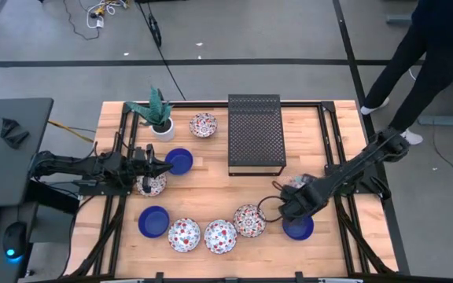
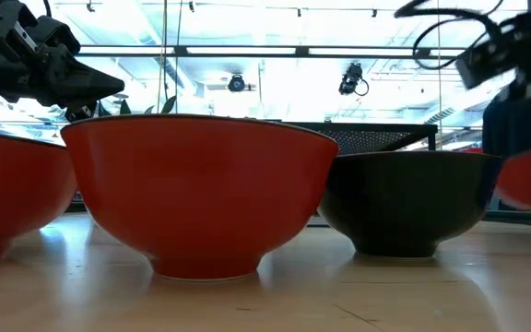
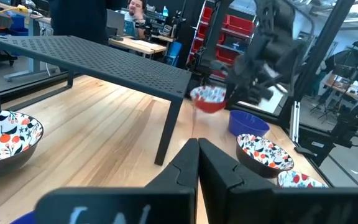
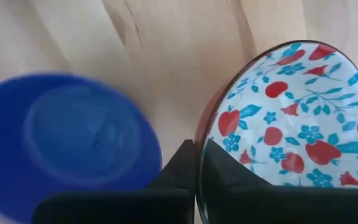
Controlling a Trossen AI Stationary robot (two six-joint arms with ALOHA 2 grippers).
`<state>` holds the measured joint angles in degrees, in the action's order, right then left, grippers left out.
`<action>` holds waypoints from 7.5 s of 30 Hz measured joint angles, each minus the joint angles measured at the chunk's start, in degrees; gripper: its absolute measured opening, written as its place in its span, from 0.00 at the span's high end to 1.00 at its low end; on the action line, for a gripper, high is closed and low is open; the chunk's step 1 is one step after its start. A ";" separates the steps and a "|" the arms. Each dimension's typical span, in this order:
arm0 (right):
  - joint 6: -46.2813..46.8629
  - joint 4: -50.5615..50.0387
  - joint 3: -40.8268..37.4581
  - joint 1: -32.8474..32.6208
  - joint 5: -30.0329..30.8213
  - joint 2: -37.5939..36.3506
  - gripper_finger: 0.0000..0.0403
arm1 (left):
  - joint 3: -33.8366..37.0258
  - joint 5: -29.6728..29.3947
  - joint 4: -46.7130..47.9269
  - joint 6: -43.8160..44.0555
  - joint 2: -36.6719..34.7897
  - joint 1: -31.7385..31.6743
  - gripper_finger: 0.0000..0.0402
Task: Pick & Place Mini bowls
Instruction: Put the right red white bowl on the shelf, then put the bottom right blue bowl on the shelf
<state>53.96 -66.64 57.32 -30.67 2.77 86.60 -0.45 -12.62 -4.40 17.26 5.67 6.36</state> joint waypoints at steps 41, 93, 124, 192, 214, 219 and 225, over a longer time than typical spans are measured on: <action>-76.84 8.61 42.31 47.42 10.55 12.83 0.99 | -0.02 -0.20 0.59 0.07 0.00 -0.01 0.97; -84.48 7.81 43.85 52.93 5.53 19.92 0.95 | -0.02 -0.20 0.76 0.11 0.00 0.01 0.97; -84.50 6.74 43.81 52.91 5.08 19.92 0.88 | -0.02 -0.20 0.76 0.15 -0.02 -0.01 0.97; 6.88 25.42 -1.59 -23.04 2.74 7.49 0.62 | -0.02 0.24 0.78 0.22 -0.02 -0.01 0.97; 0.51 19.17 14.48 -18.81 -2.96 -1.12 0.99 | -0.02 0.22 0.76 0.28 -0.02 0.01 0.97; -13.70 10.41 23.03 -13.20 7.06 -5.23 0.98 | -0.02 0.22 0.76 0.27 -0.02 -0.01 0.97; -30.51 0.48 25.10 1.38 10.04 -7.29 0.99 | -0.02 0.22 0.76 0.24 -0.02 -0.01 0.97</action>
<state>23.45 -66.16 82.41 -29.29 12.81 79.31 -0.47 -12.40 -3.64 17.50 5.65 6.35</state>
